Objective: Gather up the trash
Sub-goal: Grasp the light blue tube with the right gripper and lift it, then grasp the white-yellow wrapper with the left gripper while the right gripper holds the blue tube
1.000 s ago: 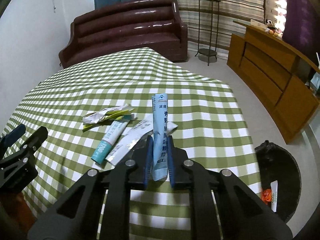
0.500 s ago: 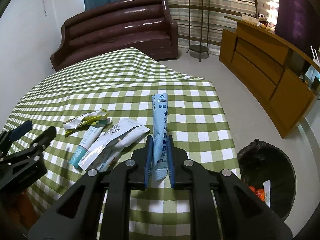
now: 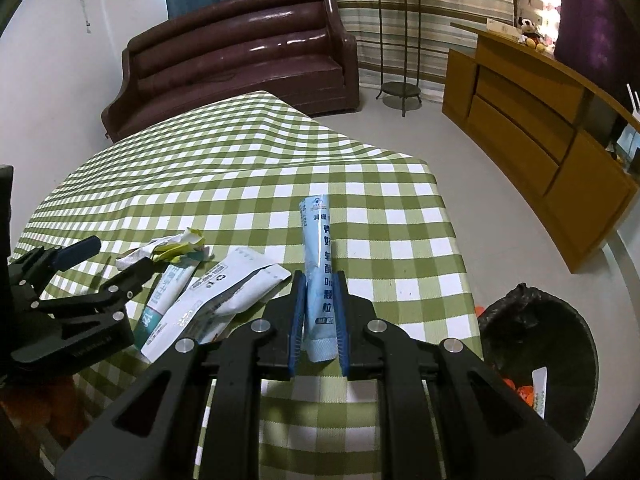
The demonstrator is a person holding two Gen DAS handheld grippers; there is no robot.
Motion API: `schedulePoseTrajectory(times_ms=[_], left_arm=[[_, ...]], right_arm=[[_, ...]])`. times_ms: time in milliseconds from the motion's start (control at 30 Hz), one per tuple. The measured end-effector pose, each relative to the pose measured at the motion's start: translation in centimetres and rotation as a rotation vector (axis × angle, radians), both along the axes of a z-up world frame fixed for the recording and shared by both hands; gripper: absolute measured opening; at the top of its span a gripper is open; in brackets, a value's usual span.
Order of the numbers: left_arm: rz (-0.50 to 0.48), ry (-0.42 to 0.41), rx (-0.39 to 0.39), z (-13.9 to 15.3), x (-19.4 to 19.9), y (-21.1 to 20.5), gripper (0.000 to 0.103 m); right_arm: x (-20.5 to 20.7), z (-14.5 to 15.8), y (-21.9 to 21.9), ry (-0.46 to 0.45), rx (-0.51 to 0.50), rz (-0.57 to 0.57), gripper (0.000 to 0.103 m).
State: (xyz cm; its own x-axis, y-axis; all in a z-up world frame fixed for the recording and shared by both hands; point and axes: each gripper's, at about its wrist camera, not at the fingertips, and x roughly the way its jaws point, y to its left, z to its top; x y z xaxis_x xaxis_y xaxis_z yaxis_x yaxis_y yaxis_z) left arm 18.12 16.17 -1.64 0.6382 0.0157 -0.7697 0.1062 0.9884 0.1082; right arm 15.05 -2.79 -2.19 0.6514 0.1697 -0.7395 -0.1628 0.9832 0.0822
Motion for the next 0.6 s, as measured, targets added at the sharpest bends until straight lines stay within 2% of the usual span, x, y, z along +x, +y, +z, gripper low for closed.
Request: schedulePoseTrajectory(times_ms=[100,167,300,367,433,600], left_arm=[[-0.018,0.016,-0.009,-0.3,0.6,-0.3,0.077],[-0.036,0.035,-0.022,-0.6,1.1,-0.4,0.073],[-0.071,0.046,-0.073,-0.7,1.5,-0.3,0.052],[-0.084,0.04,-0.069,-0.6,1.4,-0.6,0.042],[-0.093,0.034,-0.061,-0.6,1.2,-0.8,0.027],[-0.09,0.03,-0.059,-0.6,-0.1,-0.4,0.021]], right_arm=[[0.1,0.0,-0.1,0.002,0.005,0.001,0.014],[0.2,0.0,-0.1,0.002,0.008,0.002,0.014],[0.1,0.0,-0.1,0.003,0.008,0.003,0.014],[0.1,0.0,-0.2,0.006,0.008,0.003,0.014],[0.0,-0.2,-0.1,0.009,0.008,0.003,0.014],[-0.3,-0.4,-0.1,0.013,0.007,0.002,0.014]])
